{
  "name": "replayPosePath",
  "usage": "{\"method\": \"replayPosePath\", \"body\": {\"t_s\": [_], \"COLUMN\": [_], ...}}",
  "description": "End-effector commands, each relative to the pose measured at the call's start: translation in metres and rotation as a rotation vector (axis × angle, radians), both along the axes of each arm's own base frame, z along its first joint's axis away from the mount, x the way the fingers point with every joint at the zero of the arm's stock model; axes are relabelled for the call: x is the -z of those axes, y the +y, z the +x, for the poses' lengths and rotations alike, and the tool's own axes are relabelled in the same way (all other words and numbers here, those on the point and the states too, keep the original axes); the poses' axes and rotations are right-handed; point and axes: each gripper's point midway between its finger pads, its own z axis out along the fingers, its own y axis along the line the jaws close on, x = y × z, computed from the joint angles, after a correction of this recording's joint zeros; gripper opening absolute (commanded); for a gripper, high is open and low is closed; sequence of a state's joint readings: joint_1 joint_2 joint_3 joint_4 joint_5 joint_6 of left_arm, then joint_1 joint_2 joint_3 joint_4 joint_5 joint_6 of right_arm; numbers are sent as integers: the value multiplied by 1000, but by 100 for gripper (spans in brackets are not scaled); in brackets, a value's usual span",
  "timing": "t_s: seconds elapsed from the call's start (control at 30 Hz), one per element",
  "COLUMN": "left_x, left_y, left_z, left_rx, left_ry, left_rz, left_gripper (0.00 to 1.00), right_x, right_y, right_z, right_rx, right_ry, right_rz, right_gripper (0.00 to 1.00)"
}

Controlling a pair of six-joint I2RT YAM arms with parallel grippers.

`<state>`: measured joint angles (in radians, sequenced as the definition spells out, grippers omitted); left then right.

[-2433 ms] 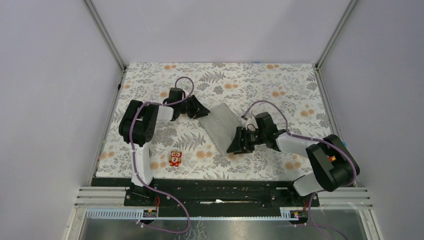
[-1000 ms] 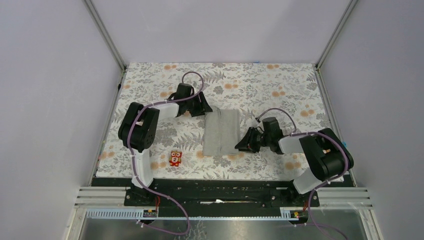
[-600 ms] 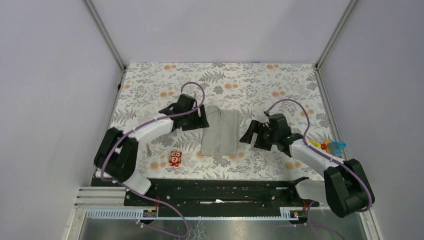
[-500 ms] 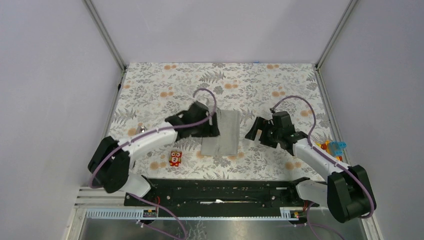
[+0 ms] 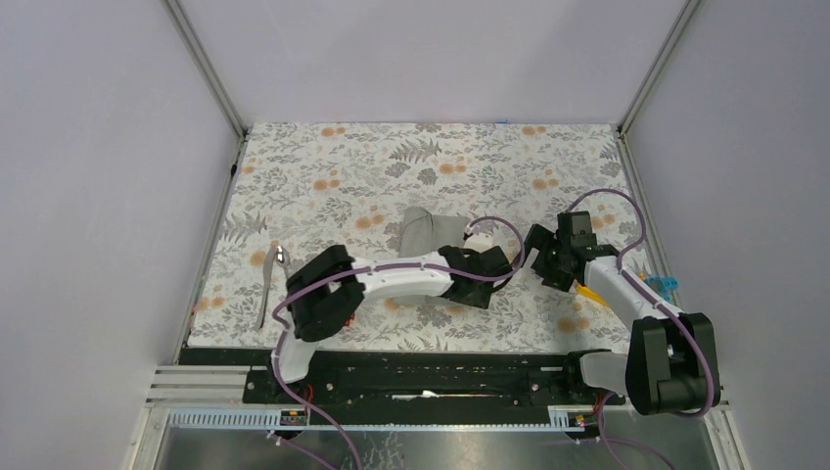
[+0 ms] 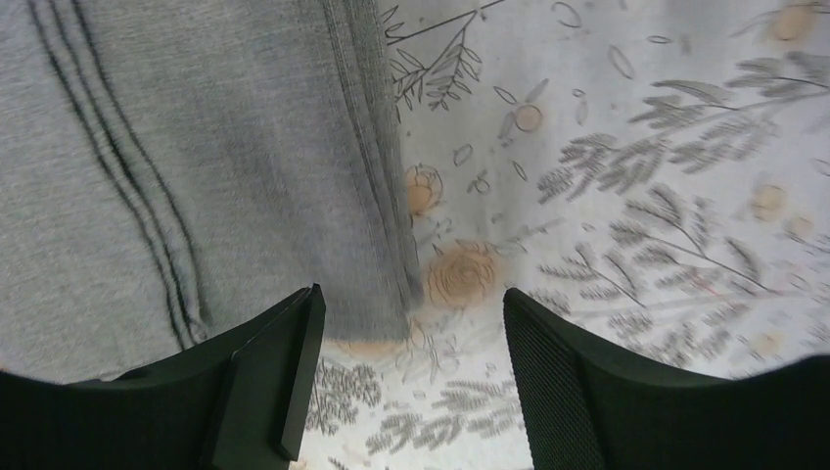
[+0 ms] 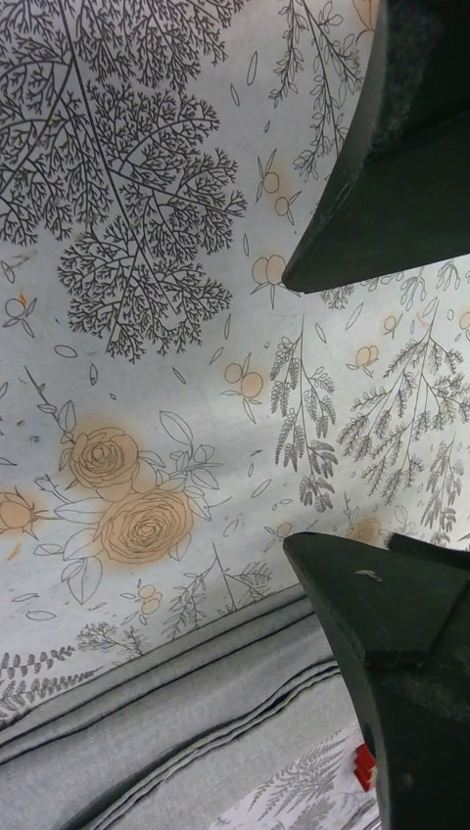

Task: Fold the napkin into a case and place the utensils inside
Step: Pick up the 2/3-rectangle-folded napkin from the center of the board.

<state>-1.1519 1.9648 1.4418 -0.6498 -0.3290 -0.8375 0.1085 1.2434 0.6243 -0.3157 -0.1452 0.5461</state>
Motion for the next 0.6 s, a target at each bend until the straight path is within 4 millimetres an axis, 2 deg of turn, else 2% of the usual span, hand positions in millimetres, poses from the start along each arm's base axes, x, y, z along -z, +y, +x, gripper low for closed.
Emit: {"method": "replayPosePath", "body": {"t_s": [0.0, 0.2, 0.3, 0.47, 0.57], "left_x": [2, 23, 38, 58, 60], "left_y": [0, -7, 1, 12, 15], "left_z": [14, 13, 10, 3, 2], "left_rx": [-11, 13, 13, 23, 32], "left_ry": [-46, -18, 0, 40, 44], "left_rz": [91, 125, 181, 241, 256], "left_gripper": [71, 62, 57, 40, 27], "right_x": [-16, -15, -13, -15, -16], "right_y": [5, 9, 11, 19, 24], "right_z": [1, -4, -4, -2, -1], "right_rx": [-64, -90, -103, -159, -175], "right_ry": [-46, -40, -37, -44, -63], "right_rz": [18, 34, 42, 72, 98], "right_gripper": [100, 100, 100, 100, 100]}}
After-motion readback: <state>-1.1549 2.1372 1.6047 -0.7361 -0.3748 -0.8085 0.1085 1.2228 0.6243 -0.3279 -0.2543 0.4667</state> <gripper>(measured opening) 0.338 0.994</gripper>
